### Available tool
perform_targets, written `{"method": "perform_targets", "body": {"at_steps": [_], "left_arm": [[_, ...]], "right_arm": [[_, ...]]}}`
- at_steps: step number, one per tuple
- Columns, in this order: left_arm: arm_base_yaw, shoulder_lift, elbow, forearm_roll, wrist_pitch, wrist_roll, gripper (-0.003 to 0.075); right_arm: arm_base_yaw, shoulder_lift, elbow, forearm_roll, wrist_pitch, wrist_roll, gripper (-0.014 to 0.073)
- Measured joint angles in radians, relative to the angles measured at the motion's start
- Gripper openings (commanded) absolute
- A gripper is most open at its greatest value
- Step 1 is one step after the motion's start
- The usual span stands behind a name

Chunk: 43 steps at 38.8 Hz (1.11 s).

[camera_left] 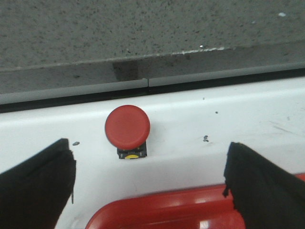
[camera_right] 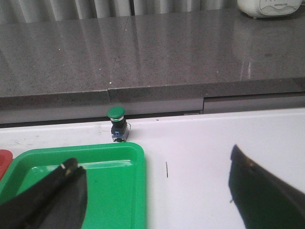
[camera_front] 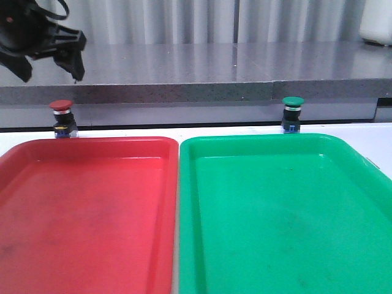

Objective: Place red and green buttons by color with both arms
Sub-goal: 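Lower the left gripper onto the red-capped button and close it, then lift the red-capped button and lower it into the red tray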

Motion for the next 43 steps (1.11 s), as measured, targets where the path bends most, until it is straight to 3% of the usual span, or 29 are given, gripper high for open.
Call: {"method": "perform_targets", "body": {"at_steps": [8,13,15,24,26,35,43], "left_arm": [[0.004,0.244,-0.250,0.005,0.151,0.001,0.0598],[0.015,0.278,-0.279,0.006,0.158,0.001,0.0587],[0.018,0.285,-0.283,0.006,0.158,0.001,0.0545],[0.019,0.285,-0.286,0.007,0.158,0.001,0.0162],[0.019,0.285,-0.286,0.007,0.158,0.001,0.0117],[0.019,0.265,-0.295,0.009,0.193,0.001,0.0109],[0.013,0.092,-0.225,0.009,0.225,0.001,0.0109]], "right_arm": [[0.000,0.000,0.000,0.000,0.000,0.000,0.0623],[0.000,0.000,0.000,0.000,0.000,0.000,0.0623],[0.000,0.000,0.000,0.000,0.000,0.000,0.0623],[0.000,0.000,0.000,0.000,0.000,0.000,0.0623],[0.000,0.000,0.000,0.000,0.000,0.000,0.0623],[0.000,0.000,0.000,0.000,0.000,0.000,0.0623],[0.000,0.000,0.000,0.000,0.000,0.000,0.0623]]}}
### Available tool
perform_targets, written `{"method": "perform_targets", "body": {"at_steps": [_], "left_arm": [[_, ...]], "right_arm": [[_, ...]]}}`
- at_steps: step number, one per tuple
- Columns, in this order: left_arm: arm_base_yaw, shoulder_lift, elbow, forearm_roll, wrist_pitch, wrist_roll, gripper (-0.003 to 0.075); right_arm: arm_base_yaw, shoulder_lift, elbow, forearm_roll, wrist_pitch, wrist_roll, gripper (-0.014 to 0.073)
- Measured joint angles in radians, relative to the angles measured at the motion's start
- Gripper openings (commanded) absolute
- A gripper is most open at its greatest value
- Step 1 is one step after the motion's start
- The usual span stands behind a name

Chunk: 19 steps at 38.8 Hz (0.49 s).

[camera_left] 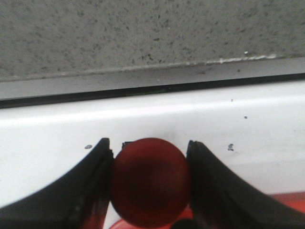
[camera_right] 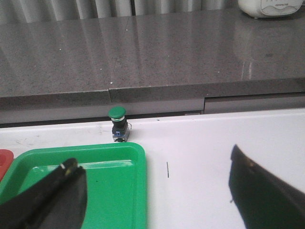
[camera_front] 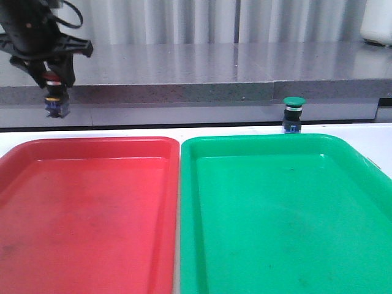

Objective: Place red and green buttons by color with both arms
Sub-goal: 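Lift the red-capped button and lower it into the red tray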

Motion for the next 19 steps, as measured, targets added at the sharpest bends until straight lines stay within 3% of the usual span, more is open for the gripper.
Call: {"method": "perform_targets", "body": {"at_steps": [13,19], "left_arm": [[-0.121,-0.372,0.510,-0.104,-0.219,0.000,0.0109],[-0.183,-0.456,0.712,-0.132,-0.279,0.000,0.0109]], "right_arm": [[0.000,0.000,0.000,0.000,0.000,0.000,0.0623],[0.000,0.000,0.000,0.000,0.000,0.000,0.0623]]}}
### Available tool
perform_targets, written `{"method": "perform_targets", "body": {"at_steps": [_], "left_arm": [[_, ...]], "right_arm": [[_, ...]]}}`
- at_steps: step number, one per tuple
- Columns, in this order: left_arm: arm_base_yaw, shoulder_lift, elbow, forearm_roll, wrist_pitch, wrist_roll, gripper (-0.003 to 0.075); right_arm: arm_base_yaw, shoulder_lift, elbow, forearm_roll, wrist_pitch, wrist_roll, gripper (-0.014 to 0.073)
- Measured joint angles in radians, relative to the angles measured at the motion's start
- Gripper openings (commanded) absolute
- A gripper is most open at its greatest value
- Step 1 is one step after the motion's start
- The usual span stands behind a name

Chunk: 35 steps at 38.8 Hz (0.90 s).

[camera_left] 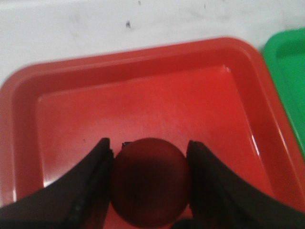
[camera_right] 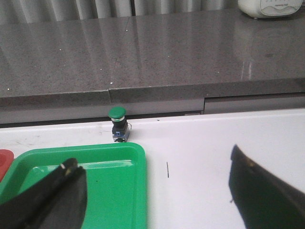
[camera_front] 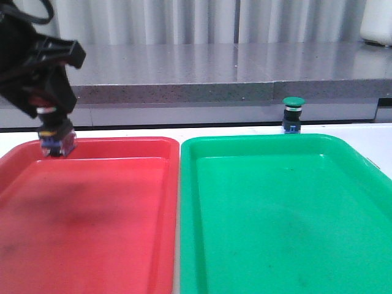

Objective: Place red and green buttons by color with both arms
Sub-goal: 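Lift the red-capped button and lower it into the red tray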

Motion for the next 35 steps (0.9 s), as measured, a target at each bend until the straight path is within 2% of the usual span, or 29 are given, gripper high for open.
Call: {"method": "perform_targets", "body": {"at_steps": [5,12,24,28,35], "left_arm": [[-0.061,-0.003,0.142,-0.009,-0.088,0.000,0.0109],[-0.090,-0.003,0.194,-0.012,-0.149,0.000,0.0139],[-0.090,-0.003,0.198,-0.012,-0.154,0.000,0.0460],[-0.090,-0.003,0.198,-0.014,-0.154,0.000,0.0509],[-0.090,-0.017,0.166,-0.019,-0.123,0.000,0.0509]], "right_arm": [[0.000,0.000,0.000,0.000,0.000,0.000,0.0623],[0.000,0.000,0.000,0.000,0.000,0.000,0.0623],[0.000,0.000,0.000,0.000,0.000,0.000,0.0623],[0.000,0.000,0.000,0.000,0.000,0.000,0.0623],[0.000,0.000,0.000,0.000,0.000,0.000,0.0623]]}}
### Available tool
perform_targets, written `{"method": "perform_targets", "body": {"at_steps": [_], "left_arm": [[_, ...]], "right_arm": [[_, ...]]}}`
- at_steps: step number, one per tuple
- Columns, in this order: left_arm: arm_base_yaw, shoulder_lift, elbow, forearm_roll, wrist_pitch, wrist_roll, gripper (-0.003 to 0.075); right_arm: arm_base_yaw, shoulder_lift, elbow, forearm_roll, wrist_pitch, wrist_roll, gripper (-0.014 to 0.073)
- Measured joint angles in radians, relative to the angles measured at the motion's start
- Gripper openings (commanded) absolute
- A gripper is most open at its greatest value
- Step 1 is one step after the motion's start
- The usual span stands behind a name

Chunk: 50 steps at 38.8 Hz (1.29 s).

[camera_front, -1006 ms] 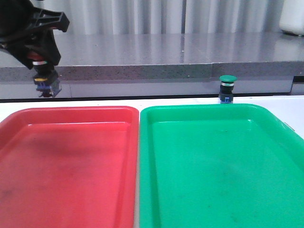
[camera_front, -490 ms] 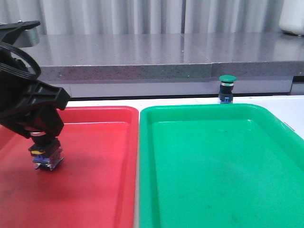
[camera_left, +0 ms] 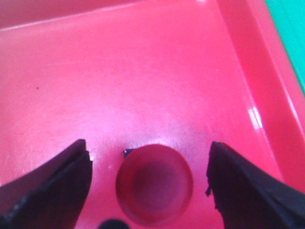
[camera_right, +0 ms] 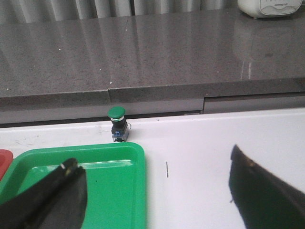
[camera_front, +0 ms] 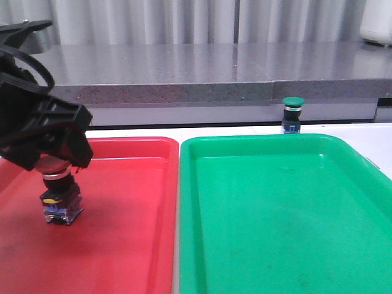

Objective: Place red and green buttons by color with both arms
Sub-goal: 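Lift the red-capped button and lower it into the red tray, then open the left gripper and raise it away from the button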

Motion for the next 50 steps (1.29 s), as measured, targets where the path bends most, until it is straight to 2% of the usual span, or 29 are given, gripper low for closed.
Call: {"method": "perform_targets", "body": {"at_steps": [3,6,11,16,21,25,32,37,43,50], "left_arm": [[0.000,-0.027,-0.041,0.009,0.041,0.000,0.0488],[0.000,-0.070,-0.092,0.046,0.080,0.000,0.0421],[0.016,-0.145,-0.170,0.095,0.141,0.000,0.0216],[0.090,-0.228,-0.196,0.116,0.181,0.000,-0.0020],[0.209,-0.327,-0.188,0.130,0.249,0.000,-0.0020],[0.273,-0.435,-0.112,0.136,0.236,0.000,-0.0020],[0.283,-0.688,0.127,0.136,0.107,0.000,-0.0020],[0.283,-0.883,0.264,0.126,0.066,0.000,-0.0020],[0.283,-1.100,0.363,0.122,0.059,0.000,-0.0020],[0.283,-1.268,0.397,0.122,0.057,0.000,-0.0020]], "right_arm": [[0.000,0.000,0.000,0.000,0.000,0.000,0.0623],[0.000,0.000,0.000,0.000,0.000,0.000,0.0623],[0.000,0.000,0.000,0.000,0.000,0.000,0.0623],[0.000,0.000,0.000,0.000,0.000,0.000,0.0623],[0.000,0.000,0.000,0.000,0.000,0.000,0.0623],[0.000,0.000,0.000,0.000,0.000,0.000,0.0623],[0.000,0.000,0.000,0.000,0.000,0.000,0.0623],[0.000,0.000,0.000,0.000,0.000,0.000,0.0623],[0.000,0.000,0.000,0.000,0.000,0.000,0.0623],[0.000,0.000,0.000,0.000,0.000,0.000,0.0623]]}}
